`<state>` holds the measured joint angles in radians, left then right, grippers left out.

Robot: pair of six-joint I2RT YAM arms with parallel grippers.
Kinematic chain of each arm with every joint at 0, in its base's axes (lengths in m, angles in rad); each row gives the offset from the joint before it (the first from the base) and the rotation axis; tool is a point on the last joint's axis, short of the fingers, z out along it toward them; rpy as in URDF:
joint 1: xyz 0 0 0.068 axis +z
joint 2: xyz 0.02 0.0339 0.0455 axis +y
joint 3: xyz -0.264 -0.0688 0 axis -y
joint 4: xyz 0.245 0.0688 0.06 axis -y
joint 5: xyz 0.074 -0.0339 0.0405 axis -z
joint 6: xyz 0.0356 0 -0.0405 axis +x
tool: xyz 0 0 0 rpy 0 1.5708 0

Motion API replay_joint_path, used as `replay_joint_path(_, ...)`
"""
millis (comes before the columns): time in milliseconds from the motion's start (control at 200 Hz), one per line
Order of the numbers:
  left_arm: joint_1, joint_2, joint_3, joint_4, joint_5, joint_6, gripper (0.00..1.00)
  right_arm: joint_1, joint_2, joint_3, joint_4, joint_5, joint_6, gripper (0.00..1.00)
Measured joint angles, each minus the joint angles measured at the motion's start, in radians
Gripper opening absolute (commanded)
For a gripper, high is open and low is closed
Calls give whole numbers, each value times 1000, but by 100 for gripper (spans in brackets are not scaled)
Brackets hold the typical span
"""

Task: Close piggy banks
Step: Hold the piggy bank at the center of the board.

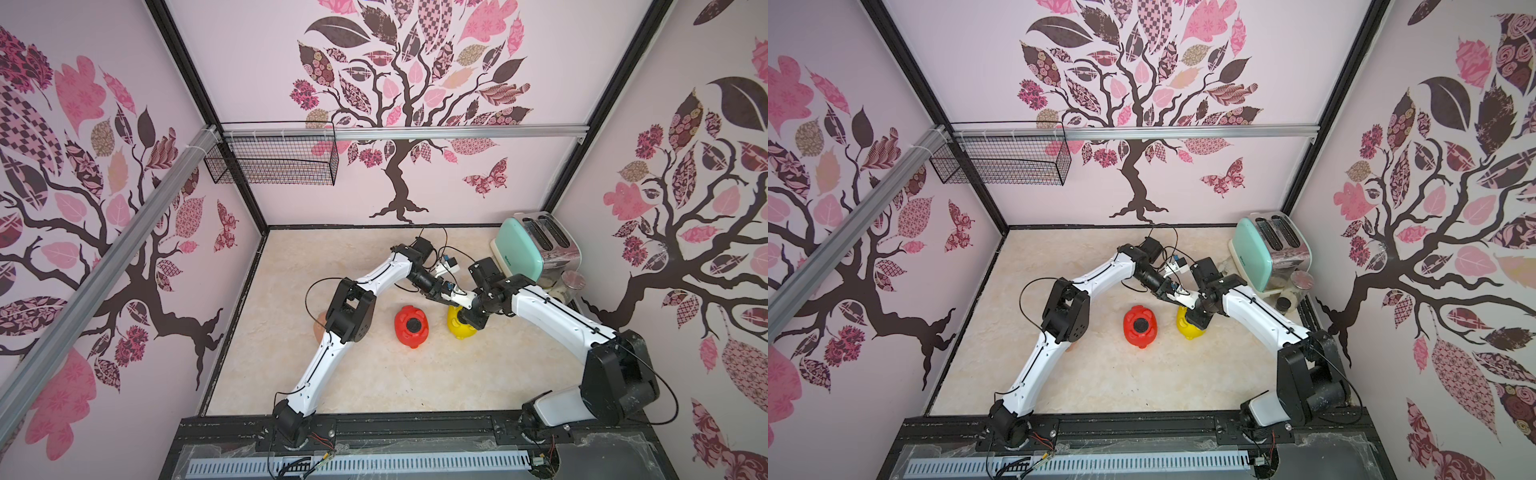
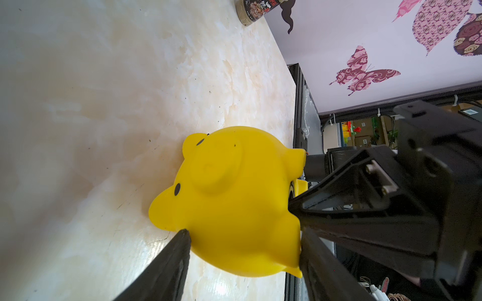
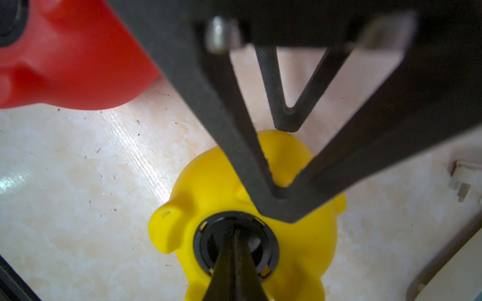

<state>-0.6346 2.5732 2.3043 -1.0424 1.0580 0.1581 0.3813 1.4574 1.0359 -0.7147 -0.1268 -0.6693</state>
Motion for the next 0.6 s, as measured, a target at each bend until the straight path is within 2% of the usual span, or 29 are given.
replay_joint_path(600,-4,19,45,-34,-17,-6,67,-4,-7,-9,11,8,94,0)
